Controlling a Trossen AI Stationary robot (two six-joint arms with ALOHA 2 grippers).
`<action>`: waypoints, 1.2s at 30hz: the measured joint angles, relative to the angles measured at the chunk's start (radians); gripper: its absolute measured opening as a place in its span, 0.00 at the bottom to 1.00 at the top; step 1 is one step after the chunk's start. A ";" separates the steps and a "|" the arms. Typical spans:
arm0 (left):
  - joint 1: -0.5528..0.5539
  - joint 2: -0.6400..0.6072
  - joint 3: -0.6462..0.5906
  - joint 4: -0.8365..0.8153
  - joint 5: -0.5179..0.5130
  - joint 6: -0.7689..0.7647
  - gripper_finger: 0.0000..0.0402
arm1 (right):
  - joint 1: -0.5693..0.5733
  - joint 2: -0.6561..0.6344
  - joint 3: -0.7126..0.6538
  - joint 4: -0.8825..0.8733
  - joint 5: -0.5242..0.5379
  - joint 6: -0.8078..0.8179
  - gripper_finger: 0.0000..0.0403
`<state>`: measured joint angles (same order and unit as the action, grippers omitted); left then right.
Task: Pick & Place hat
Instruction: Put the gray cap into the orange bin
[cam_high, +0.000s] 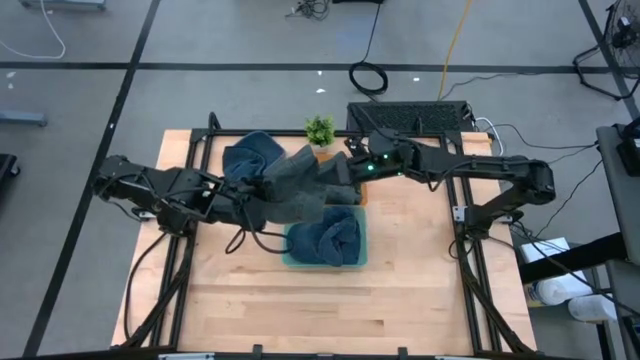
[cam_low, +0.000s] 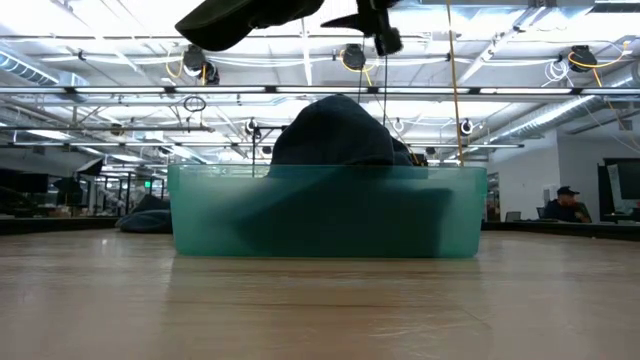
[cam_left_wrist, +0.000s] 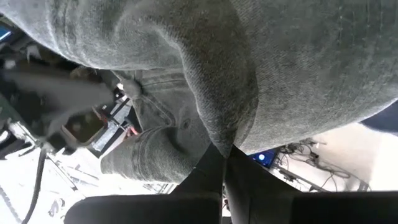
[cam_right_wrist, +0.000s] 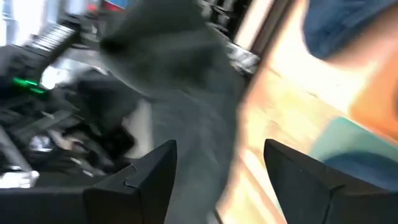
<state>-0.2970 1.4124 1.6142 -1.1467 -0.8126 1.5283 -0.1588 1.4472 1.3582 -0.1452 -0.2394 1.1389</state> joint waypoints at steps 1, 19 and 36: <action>-0.001 0.000 0.000 0.001 0.001 -0.005 0.00 | 0.004 0.017 0.003 0.028 0.001 0.003 0.58; -0.001 0.000 0.000 -0.004 0.009 -0.032 0.00 | 0.027 0.083 0.002 0.201 -0.079 0.053 0.11; 0.022 0.000 0.000 -0.010 0.092 -0.425 0.16 | 0.015 0.025 0.002 0.355 -0.068 0.056 0.00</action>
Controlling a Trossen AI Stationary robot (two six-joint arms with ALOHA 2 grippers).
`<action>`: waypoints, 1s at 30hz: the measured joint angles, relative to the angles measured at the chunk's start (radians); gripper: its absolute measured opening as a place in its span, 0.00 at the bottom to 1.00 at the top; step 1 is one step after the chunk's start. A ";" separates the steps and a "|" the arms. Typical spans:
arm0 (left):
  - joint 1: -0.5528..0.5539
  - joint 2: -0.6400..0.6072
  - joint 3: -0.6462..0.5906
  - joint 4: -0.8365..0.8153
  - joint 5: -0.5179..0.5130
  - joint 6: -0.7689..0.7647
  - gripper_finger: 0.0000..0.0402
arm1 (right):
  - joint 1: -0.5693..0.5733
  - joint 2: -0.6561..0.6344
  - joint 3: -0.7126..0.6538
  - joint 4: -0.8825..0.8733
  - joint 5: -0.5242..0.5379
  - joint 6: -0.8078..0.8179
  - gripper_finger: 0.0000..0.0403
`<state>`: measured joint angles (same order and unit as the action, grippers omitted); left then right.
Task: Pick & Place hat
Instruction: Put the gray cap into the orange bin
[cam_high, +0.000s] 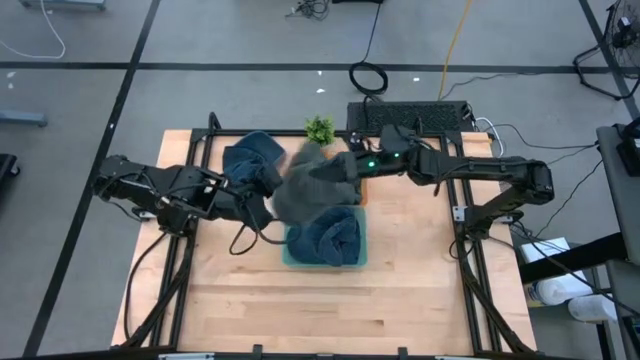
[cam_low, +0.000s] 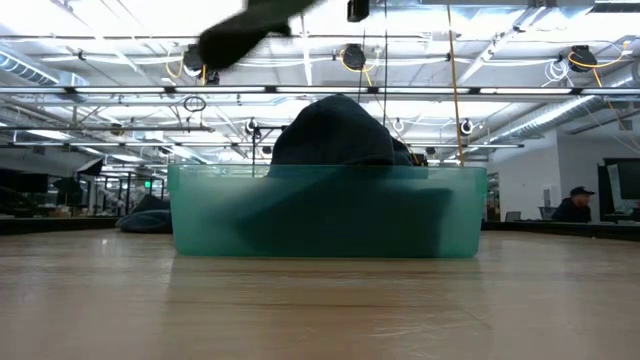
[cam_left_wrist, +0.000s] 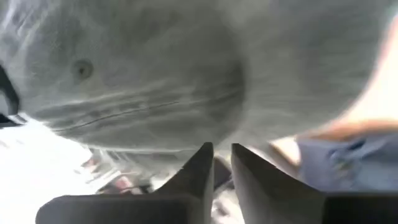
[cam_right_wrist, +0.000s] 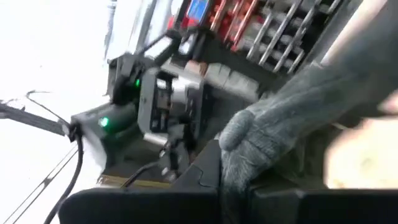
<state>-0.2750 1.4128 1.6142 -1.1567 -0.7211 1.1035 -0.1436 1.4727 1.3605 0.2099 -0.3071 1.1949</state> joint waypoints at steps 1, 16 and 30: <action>0.002 0.000 0.000 0.000 0.021 -0.043 0.18 | -0.002 -0.011 0.000 -0.008 0.014 -0.009 0.00; 0.097 -0.023 0.000 0.001 0.208 -0.762 0.50 | -0.054 -0.180 0.000 -0.175 0.053 -0.179 0.00; 0.187 -0.081 0.000 0.073 0.393 -1.247 0.57 | -0.067 -0.192 0.000 -0.223 0.160 -0.508 0.00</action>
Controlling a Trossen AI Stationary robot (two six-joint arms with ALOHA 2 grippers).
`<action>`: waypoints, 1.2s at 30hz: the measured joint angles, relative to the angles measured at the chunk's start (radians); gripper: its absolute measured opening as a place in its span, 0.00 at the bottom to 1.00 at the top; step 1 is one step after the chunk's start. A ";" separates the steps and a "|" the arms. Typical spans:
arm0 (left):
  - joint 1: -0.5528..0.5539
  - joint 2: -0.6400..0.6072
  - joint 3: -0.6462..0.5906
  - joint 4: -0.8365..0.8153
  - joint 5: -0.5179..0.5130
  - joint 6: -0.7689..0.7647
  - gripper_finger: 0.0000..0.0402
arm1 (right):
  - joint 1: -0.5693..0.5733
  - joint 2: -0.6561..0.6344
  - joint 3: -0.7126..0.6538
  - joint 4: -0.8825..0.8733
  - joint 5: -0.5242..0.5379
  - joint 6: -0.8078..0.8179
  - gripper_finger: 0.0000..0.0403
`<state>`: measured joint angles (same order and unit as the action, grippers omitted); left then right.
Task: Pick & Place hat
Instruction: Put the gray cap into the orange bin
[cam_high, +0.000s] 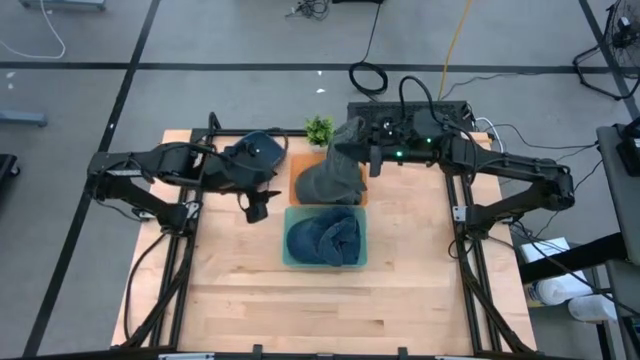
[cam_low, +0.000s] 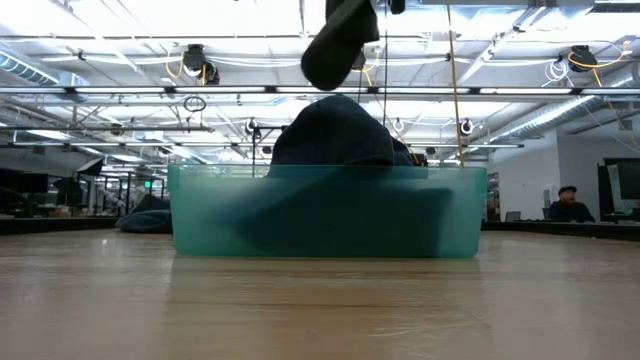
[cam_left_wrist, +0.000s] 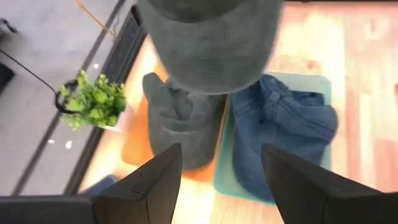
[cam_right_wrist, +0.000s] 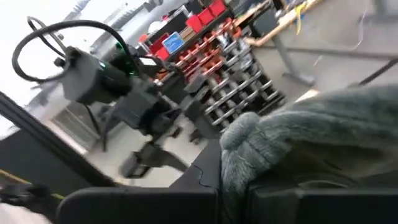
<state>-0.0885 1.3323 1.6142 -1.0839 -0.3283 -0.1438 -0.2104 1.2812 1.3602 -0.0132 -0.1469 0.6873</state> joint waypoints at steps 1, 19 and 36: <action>-0.001 -0.004 0.000 -0.001 0.010 -0.011 0.57 | -0.003 0.000 0.000 -0.001 0.010 -0.030 0.00; -0.003 -0.026 0.000 0.100 0.041 -0.049 0.57 | -0.084 0.074 0.000 -0.101 0.020 -0.704 0.00; -0.003 -0.026 0.000 0.091 0.041 -0.042 0.57 | -0.084 0.202 0.000 -0.131 0.072 -1.100 0.00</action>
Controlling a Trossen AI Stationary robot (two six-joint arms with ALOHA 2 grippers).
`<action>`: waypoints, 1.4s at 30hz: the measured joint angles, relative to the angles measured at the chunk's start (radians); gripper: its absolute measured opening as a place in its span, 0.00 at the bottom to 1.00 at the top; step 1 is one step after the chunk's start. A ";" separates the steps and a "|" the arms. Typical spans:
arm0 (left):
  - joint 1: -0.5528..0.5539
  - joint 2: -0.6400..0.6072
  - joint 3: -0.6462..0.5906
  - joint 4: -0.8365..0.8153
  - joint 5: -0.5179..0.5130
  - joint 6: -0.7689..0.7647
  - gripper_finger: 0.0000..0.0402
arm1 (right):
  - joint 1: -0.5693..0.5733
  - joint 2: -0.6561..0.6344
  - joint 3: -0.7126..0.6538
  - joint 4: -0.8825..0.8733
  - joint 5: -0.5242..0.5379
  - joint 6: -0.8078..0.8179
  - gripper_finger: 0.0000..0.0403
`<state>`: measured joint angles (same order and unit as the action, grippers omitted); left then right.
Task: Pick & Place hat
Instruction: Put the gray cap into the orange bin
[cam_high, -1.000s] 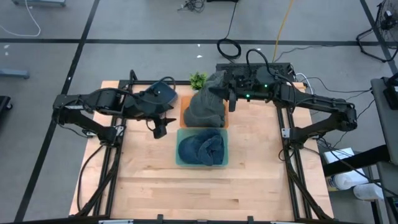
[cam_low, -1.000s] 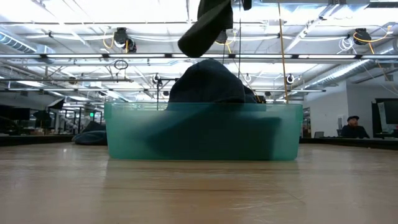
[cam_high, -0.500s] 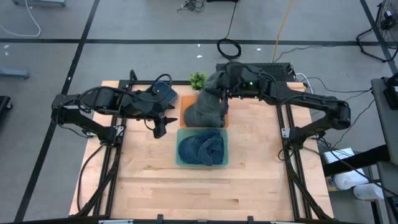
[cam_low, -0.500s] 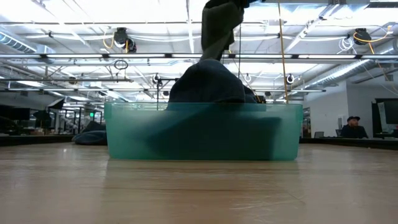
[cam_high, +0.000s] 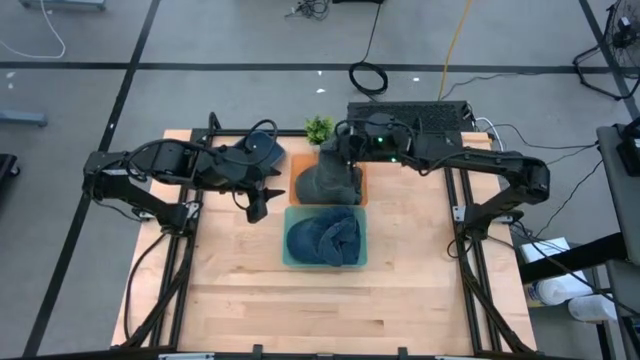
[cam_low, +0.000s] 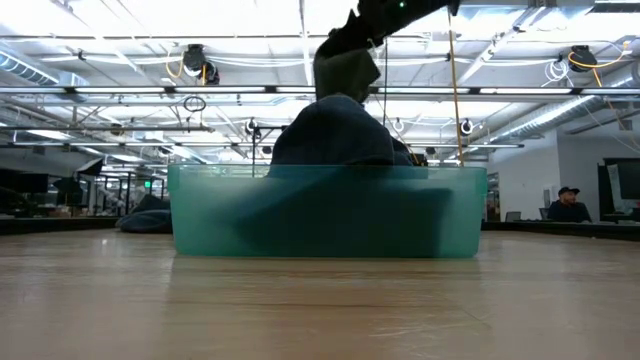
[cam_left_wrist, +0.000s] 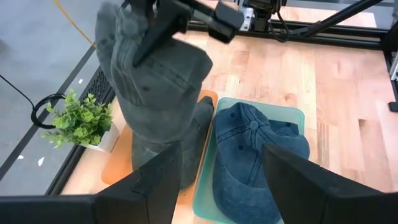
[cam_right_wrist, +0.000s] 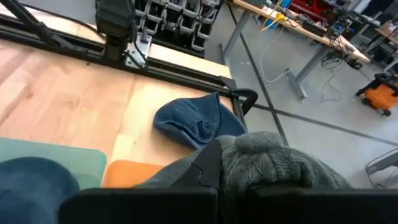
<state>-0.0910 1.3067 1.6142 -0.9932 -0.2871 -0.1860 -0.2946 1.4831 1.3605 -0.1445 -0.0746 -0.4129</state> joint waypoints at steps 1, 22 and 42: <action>0.001 0.000 0.000 0.000 0.000 0.000 0.57 | 0.004 0.008 0.000 0.008 0.000 0.000 0.00; 0.001 0.000 0.000 -0.007 0.000 0.000 0.57 | 0.027 0.246 0.043 0.113 -0.004 0.034 0.00; 0.001 0.000 0.000 -0.006 0.000 0.006 0.57 | -0.014 0.247 -0.091 -0.098 0.052 0.058 0.00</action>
<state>-0.0898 1.3067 1.6142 -0.9997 -0.2874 -0.1797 -0.3088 1.7301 1.2699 -0.2430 -0.0223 -0.3551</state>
